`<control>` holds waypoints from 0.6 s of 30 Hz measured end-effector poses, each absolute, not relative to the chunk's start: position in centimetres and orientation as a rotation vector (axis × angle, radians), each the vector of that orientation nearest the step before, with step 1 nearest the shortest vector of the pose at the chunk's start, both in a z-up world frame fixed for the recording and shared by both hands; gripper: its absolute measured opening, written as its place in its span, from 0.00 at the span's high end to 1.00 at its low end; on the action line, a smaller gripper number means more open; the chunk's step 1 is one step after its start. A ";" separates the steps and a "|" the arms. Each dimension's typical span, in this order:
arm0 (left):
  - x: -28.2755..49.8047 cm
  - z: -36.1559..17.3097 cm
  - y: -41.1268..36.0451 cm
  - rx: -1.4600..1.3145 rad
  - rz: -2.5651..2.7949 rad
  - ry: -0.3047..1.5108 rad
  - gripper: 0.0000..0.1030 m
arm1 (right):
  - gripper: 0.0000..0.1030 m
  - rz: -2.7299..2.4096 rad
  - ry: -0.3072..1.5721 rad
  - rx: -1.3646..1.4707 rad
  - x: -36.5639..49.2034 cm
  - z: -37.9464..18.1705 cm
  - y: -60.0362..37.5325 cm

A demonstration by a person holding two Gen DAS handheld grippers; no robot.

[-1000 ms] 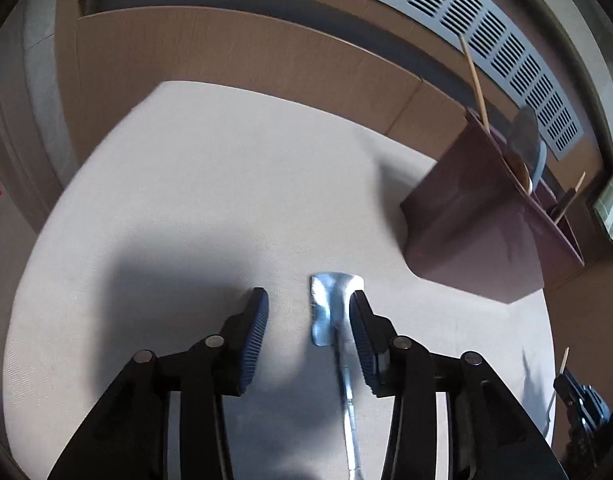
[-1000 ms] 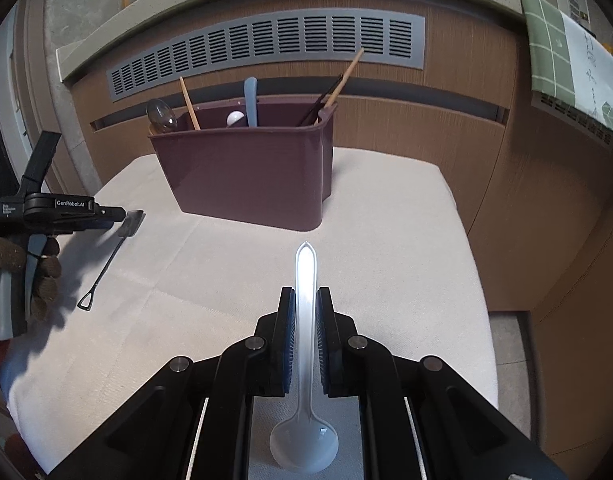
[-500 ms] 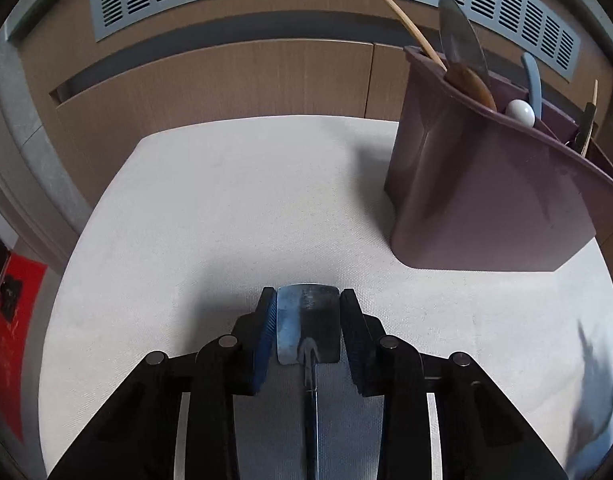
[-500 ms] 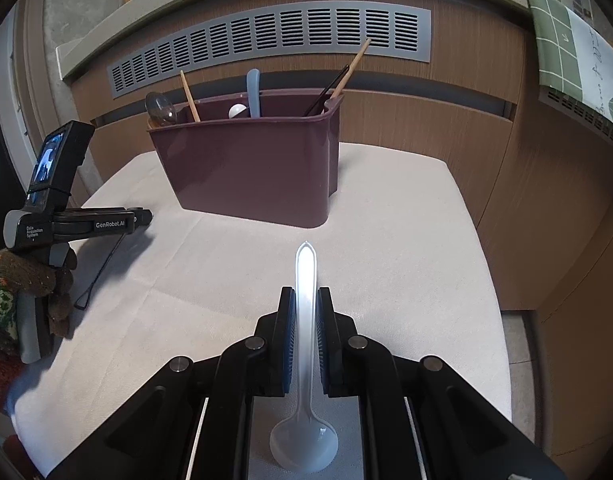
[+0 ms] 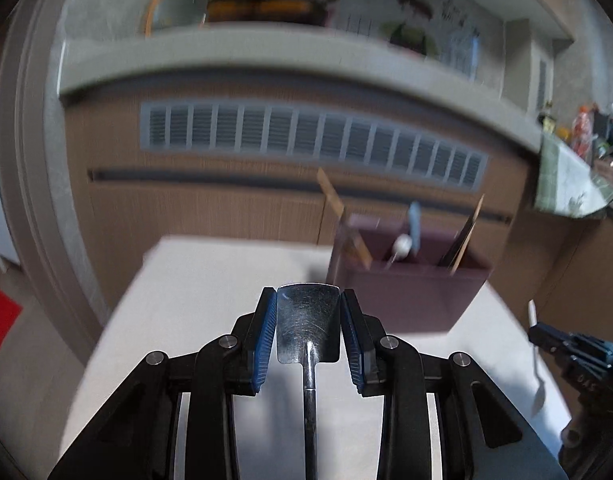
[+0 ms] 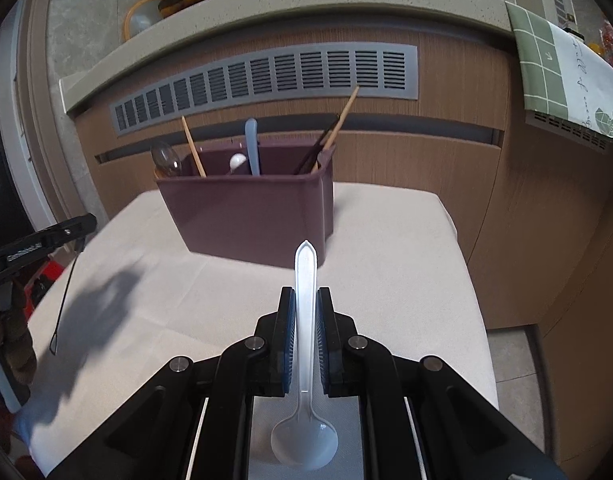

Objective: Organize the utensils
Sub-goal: 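Drop the shovel spoon into the holder with left while right drops the white spoon in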

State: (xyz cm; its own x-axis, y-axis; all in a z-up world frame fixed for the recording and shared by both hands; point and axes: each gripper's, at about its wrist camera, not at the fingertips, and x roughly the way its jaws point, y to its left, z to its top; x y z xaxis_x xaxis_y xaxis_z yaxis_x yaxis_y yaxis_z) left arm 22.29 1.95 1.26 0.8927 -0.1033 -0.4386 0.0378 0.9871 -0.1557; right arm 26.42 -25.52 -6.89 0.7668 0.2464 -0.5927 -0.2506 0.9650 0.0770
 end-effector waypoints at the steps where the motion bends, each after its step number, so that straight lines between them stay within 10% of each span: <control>1: 22.3 3.0 1.8 -0.153 -0.098 0.410 0.68 | 0.91 0.271 0.616 0.010 26.3 -6.2 -25.5; 8: 27.6 12.2 1.2 -0.369 -0.323 0.190 0.68 | 0.91 0.299 0.249 0.046 27.7 5.2 -25.1; 18: 36.6 8.1 0.8 -0.498 -0.333 0.196 0.68 | 0.91 0.304 0.155 0.057 35.6 6.7 -21.9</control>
